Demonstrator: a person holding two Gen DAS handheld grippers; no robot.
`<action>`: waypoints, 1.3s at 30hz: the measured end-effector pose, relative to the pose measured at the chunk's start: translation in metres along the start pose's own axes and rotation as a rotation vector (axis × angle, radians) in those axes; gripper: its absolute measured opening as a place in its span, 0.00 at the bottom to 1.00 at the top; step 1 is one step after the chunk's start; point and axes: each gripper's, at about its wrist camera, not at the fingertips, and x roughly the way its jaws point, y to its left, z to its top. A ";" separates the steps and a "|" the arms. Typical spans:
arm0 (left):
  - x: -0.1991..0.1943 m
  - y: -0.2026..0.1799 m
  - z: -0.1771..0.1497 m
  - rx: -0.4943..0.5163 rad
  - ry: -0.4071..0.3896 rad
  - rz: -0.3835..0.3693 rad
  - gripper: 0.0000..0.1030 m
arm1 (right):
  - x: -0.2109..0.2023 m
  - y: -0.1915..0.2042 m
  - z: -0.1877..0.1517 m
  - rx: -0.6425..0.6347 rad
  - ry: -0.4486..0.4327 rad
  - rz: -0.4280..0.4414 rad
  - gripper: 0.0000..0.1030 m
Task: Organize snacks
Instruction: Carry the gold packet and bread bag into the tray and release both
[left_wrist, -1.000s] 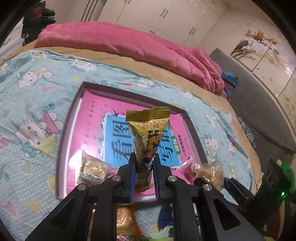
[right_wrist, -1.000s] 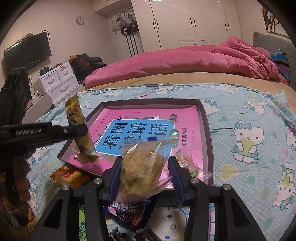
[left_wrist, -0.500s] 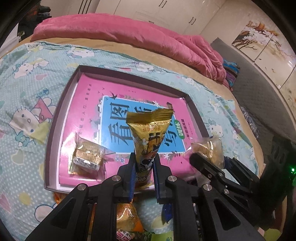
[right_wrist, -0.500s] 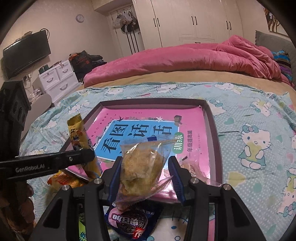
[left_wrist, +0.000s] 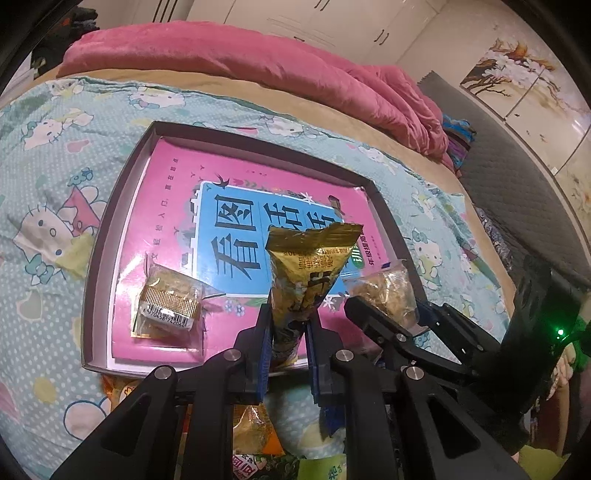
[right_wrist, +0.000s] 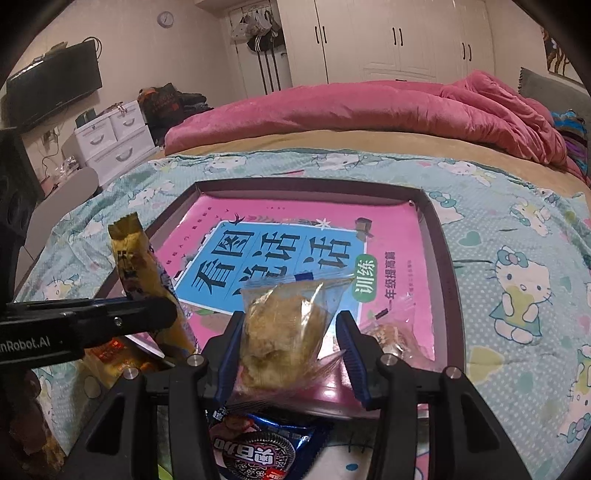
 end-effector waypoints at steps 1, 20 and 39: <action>0.000 0.000 0.000 0.001 0.001 -0.001 0.16 | 0.001 0.000 0.000 0.001 0.002 0.000 0.49; -0.002 0.001 0.000 -0.010 0.012 -0.010 0.16 | 0.007 -0.008 -0.002 0.018 0.010 -0.073 0.51; 0.000 0.007 0.001 -0.030 0.029 -0.017 0.19 | -0.012 -0.009 -0.006 -0.013 0.012 -0.109 0.57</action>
